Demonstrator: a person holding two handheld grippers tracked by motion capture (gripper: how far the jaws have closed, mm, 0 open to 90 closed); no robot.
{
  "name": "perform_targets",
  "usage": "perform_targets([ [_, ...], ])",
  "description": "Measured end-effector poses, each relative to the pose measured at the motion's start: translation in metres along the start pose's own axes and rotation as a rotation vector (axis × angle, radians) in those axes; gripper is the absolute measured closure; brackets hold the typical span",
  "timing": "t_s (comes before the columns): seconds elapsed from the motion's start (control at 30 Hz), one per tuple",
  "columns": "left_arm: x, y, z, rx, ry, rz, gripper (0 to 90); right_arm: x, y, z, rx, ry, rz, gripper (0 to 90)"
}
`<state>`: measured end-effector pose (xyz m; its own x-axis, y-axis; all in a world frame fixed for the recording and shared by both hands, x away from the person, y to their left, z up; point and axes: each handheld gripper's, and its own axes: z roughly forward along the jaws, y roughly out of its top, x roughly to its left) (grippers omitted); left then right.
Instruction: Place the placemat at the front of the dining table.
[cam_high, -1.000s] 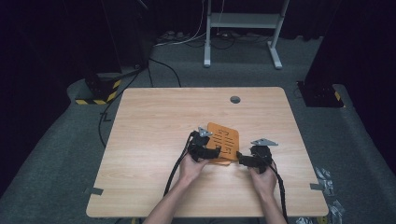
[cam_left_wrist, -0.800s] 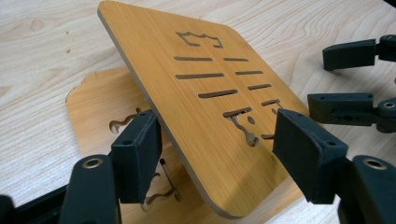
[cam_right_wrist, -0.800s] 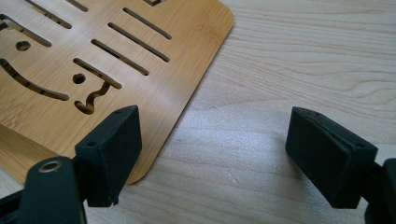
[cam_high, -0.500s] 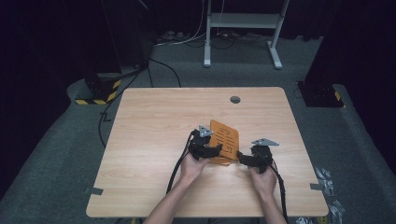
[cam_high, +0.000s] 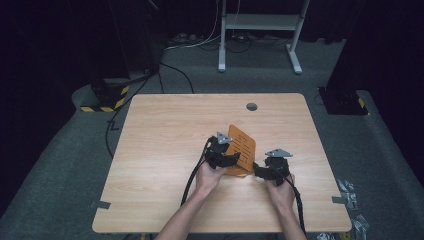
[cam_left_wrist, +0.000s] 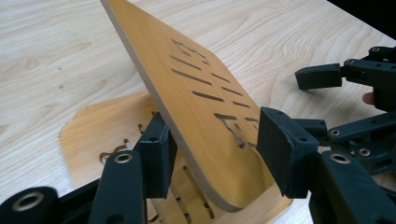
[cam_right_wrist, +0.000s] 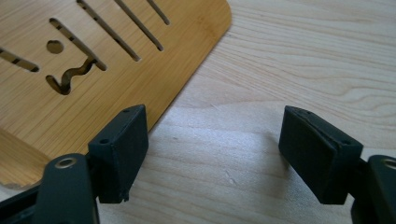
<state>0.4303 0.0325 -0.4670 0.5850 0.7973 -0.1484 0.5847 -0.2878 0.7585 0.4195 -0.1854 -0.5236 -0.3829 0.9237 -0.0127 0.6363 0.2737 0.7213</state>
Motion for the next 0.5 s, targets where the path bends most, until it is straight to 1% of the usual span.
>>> perform_targets([
  [0.03,-0.0004,0.0001,0.0012,0.006,-0.003,0.003,48.3,-0.0011,0.0000,0.0005,-0.004,-0.001,0.001,23.8],
  [0.1,-0.0016,0.0002,0.0033,0.014,-0.005,-0.006,49.1,-0.0006,0.0000,0.0003,-0.001,0.000,0.004,23.8],
  [0.13,-0.0027,0.0004,0.0042,0.013,-0.008,-0.017,50.4,-0.0006,0.0000,0.0003,-0.001,-0.001,0.004,23.8],
  [0.2,-0.0036,0.0015,0.0044,0.020,-0.015,-0.010,53.7,-0.0007,0.0000,0.0003,-0.001,0.000,0.003,23.8],
  [0.23,-0.0042,0.0022,0.0040,0.019,-0.020,-0.005,55.2,-0.0007,0.0000,0.0003,-0.001,0.000,0.003,23.8],
  [0.3,-0.0062,0.0034,0.0034,0.013,-0.027,-0.011,58.1,-0.0007,0.0000,0.0003,-0.001,0.000,0.003,23.8],
  [0.37,-0.0073,0.0045,0.0030,0.010,-0.034,-0.009,61.3,-0.0008,0.0000,0.0003,-0.001,0.000,0.003,23.8],
  [0.5,-0.0094,0.0051,0.0029,0.006,-0.053,-0.019,64.0,-0.0012,0.0000,0.0006,-0.006,-0.004,-0.003,23.8],
])
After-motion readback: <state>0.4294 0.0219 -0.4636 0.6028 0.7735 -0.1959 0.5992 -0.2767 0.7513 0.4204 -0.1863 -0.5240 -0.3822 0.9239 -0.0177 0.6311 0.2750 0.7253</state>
